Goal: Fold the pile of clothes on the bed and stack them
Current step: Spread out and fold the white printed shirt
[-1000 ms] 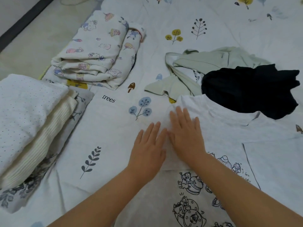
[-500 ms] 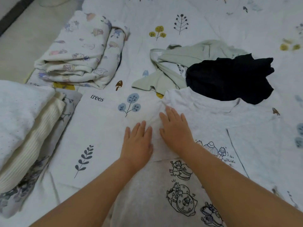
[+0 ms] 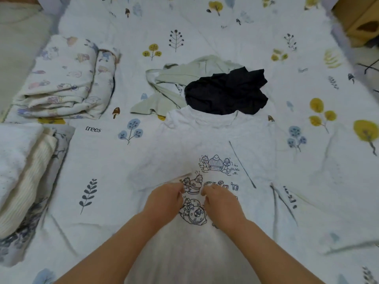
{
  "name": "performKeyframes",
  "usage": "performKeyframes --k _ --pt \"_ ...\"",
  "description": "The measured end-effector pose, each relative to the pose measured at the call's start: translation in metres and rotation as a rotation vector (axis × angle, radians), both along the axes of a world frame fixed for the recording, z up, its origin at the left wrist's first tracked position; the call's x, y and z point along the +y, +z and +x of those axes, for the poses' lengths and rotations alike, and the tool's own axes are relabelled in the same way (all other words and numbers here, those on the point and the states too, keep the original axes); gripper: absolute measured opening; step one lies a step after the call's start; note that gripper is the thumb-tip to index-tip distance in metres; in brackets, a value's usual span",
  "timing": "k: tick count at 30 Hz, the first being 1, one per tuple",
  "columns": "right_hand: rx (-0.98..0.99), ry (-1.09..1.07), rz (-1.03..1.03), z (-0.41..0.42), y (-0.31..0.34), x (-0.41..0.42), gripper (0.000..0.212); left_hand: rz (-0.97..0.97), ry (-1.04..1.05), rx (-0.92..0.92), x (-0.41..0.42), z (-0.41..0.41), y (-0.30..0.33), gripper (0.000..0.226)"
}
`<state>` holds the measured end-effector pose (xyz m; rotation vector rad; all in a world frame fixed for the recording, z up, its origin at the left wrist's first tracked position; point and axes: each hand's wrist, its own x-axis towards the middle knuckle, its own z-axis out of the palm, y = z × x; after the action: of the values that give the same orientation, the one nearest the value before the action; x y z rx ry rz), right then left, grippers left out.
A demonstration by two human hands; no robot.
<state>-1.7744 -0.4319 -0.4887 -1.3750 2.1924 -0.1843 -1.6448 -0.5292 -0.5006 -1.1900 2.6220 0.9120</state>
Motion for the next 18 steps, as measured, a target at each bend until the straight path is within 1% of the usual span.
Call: performKeyframes --k 3,5,10,12,14,16,18 --pt "-0.020 -0.026 0.053 -0.002 0.004 0.039 0.026 0.032 -0.016 -0.025 0.028 0.005 0.003 0.025" --pt "-0.007 -0.036 0.049 -0.003 0.003 0.060 0.021 0.033 -0.026 -0.034 0.043 0.006 0.004 0.024" --pt "-0.005 -0.147 0.045 -0.008 -0.002 0.107 0.030 0.017 0.008 -0.087 0.075 0.019 0.002 0.024" --pt "0.039 -0.179 0.047 -0.013 -0.004 0.130 0.031 0.002 0.030 -0.109 0.088 0.029 -0.001 0.026" --pt "0.100 -0.203 0.044 -0.018 -0.004 0.154 0.026 -0.029 0.058 -0.144 0.101 0.042 -0.005 0.028" --pt "0.120 -0.243 0.029 -0.026 -0.011 0.181 0.023 -0.061 0.066 -0.174 0.114 0.057 -0.009 0.030" --pt "0.170 -0.279 0.046 -0.031 -0.015 0.209 0.024 -0.095 0.068 -0.169 0.130 0.071 -0.011 0.040"
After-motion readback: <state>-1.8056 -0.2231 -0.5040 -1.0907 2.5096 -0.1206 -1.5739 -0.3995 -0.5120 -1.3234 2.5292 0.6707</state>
